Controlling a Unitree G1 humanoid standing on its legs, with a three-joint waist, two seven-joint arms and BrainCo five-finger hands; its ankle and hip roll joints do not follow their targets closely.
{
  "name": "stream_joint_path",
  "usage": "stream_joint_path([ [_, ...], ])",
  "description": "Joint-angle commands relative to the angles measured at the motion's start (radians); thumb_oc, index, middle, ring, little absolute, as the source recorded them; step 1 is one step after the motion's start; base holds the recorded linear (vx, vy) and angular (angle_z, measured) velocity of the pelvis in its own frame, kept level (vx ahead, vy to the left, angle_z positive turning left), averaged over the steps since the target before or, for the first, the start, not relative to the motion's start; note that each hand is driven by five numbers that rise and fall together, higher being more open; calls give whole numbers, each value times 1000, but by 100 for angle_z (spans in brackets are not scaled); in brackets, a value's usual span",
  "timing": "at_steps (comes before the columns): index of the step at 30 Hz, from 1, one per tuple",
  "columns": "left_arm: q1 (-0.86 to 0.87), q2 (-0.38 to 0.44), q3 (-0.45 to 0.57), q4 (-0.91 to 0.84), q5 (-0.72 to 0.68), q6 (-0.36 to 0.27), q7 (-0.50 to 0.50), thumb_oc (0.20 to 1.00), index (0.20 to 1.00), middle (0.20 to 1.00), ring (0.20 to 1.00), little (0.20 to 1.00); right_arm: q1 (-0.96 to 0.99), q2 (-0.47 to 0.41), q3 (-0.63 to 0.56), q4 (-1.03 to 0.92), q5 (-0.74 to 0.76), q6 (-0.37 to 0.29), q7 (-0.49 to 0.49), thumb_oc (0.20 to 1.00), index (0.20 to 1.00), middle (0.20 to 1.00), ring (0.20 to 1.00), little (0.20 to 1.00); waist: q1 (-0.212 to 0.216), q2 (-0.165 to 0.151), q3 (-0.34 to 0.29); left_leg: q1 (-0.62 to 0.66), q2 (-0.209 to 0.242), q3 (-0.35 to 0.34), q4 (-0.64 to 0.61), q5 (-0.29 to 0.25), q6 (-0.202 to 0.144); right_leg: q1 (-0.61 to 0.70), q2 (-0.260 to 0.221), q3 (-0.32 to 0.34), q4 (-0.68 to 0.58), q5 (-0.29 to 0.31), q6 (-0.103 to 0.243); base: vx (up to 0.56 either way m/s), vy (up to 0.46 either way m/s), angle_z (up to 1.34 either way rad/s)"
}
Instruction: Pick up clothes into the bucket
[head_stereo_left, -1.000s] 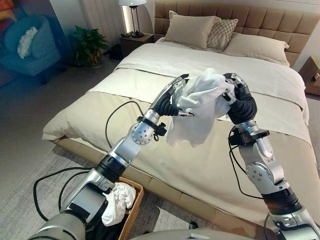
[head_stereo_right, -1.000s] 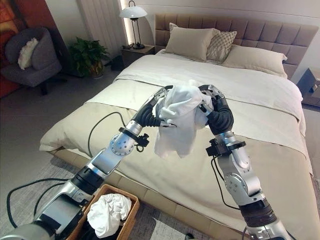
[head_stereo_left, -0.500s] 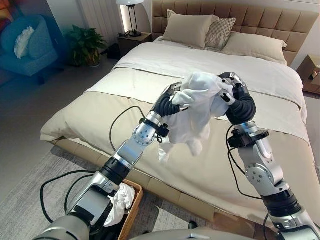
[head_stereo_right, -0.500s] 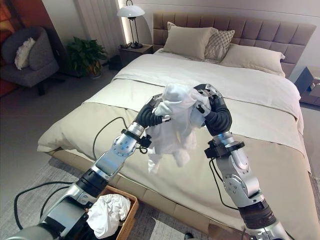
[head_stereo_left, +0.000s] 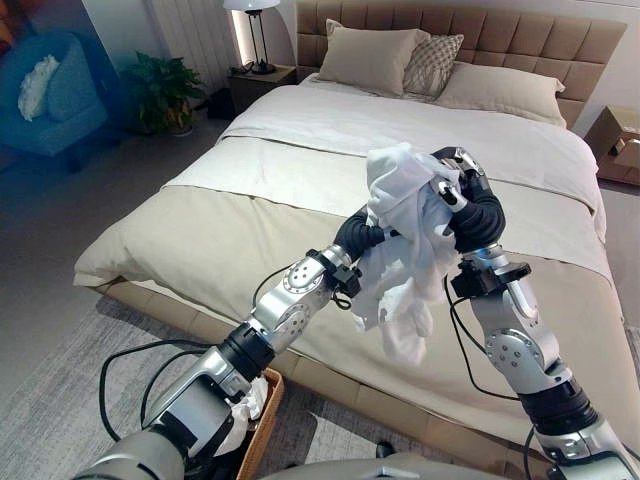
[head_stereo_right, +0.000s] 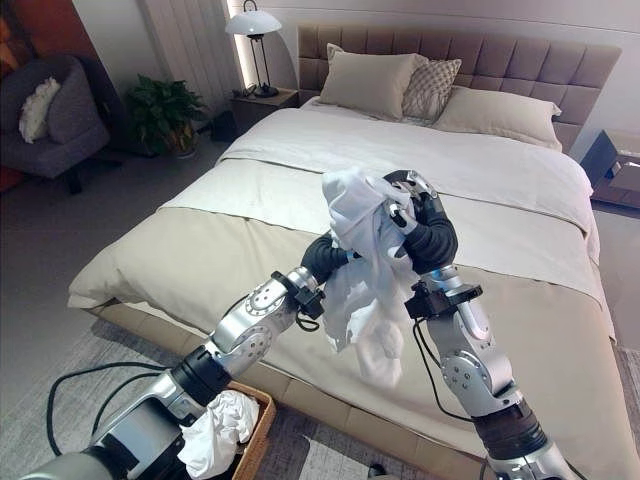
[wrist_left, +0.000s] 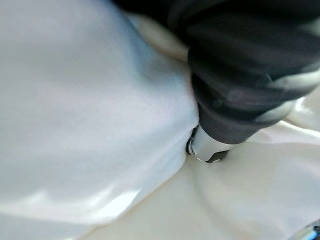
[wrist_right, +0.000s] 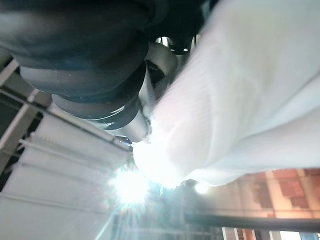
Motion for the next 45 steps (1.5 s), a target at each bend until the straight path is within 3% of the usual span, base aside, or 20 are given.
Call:
stream_joint_path([
  [1, -46, -28, -11, -55, -78, -37, -46, 200, 200, 200, 200, 200, -26, 14, 11, -89, 34, -22, 36, 200, 200, 200, 200, 200, 10, -38, -27, -16, -18, -52, 103, -135, 25, -35, -24, -11, 113, -51, 24, 0, 0, 0],
  [7, -8, -19, 33, -61, -108, -54, -31, 200, 200, 200, 200, 200, -13, 23, -4, -73, 25, -25, 26, 200, 200, 200, 200, 200, 15, -42, -31, -13, -18, -55, 100, -134, 25, -29, -24, -17, 111, -52, 23, 0, 0, 0],
  [8, 10, -4, 60, -69, -102, -65, -24, 200, 200, 200, 200, 200, 2, 24, -16, -66, 14, -26, 17, 620, 620, 620, 620, 620, 18, -43, -31, -13, -18, -56, 100, -134, 25, -28, -25, -19, 112, -53, 23, 0, 0, 0],
  [9, 11, -3, 60, -70, -101, -65, -24, 200, 200, 200, 200, 200, 2, 24, -16, -66, 14, -26, 16, 784, 784, 784, 784, 784, 17, -43, -31, -13, -18, -56, 101, -134, 25, -28, -25, -19, 112, -53, 23, 0, 0, 0],
  [10, 27, 10, 81, -78, -98, -70, -17, 200, 200, 200, 200, 200, 15, 27, -25, -63, 9, -22, 14, 1000, 1000, 1000, 1000, 1000, 21, -43, -32, -12, -18, -58, 101, -134, 24, -28, -26, -21, 113, -53, 22, 0, 0, 0],
  [28, 134, 102, 379, -226, -83, -167, 77, 200, 200, 200, 200, 200, 107, 70, -106, 7, -25, -4, -10, 1000, 1000, 1000, 1000, 1000, 50, -43, -30, -10, -19, -71, 103, -138, 24, -16, -27, -36, 116, -61, 16, 0, -1, 2],
  [31, 151, 140, 453, -268, -25, -198, 112, 200, 200, 200, 200, 200, 136, 76, -126, 34, -40, 3, -12, 1000, 1000, 1000, 1000, 1000, 53, -40, -30, -9, -19, -71, 104, -138, 22, -13, -27, -39, 117, -65, 15, 0, 0, 0],
  [34, 178, 234, 543, -307, 172, -226, 157, 200, 200, 200, 200, 200, 178, 75, -161, 83, -120, 7, -28, 1000, 1000, 1000, 1000, 1000, 58, -36, -27, -9, -20, -72, 105, -139, 20, -11, -28, -43, 119, -68, 13, 3, 3, 1],
  [35, 210, 333, 613, -317, 357, -243, 184, 200, 200, 200, 200, 200, 218, 77, -185, 146, -194, 8, -27, 1000, 1000, 1000, 1000, 1000, 64, -33, -25, -9, -19, -74, 108, -139, 17, -10, -27, -47, 122, -71, 11, 0, 0, 0],
  [36, 213, 334, 613, -318, 360, -243, 186, 200, 200, 200, 200, 200, 217, 79, -183, 147, -196, 7, -27, 1000, 1000, 1000, 1000, 1000, 62, -34, -25, -9, -19, -74, 108, -140, 17, -9, -27, -47, 122, -72, 11, 8, 4, 3],
  [39, 312, 472, 757, -322, 606, -287, 259, 200, 200, 200, 200, 200, 301, 97, -208, 318, -343, 8, -44, 1000, 1000, 1000, 1000, 1000, 73, -28, -17, -12, -20, -79, 114, -142, 14, -7, -28, -57, 129, -78, 11, 2, 4, 10],
  [41, 359, 489, 803, -331, 646, -293, 275, 200, 200, 200, 200, 200, 331, 109, -204, 360, -367, 9, -41, 1000, 1000, 1000, 1000, 1000, 73, -29, -17, -13, -21, -81, 116, -144, 13, -7, -29, -60, 130, -80, 11, 5, 2, 8],
  [43, 465, 486, 903, -315, 724, -321, 336, 200, 200, 200, 200, 200, 370, 139, -198, 544, -441, 14, -67, 1000, 1000, 1000, 1000, 1000, 82, -30, -5, -21, -23, -84, 122, -146, 10, -13, -31, -64, 136, -82, 9, -16, 5, 12],
  [45, 493, 485, 919, -300, 738, -331, 347, 200, 200, 200, 200, 200, 373, 140, -195, 593, -455, 9, -74, 1000, 1000, 1000, 1000, 1000, 81, -29, -2, -26, -23, -85, 126, -147, 10, -17, -31, -65, 139, -83, 9, -9, 3, 4],
])
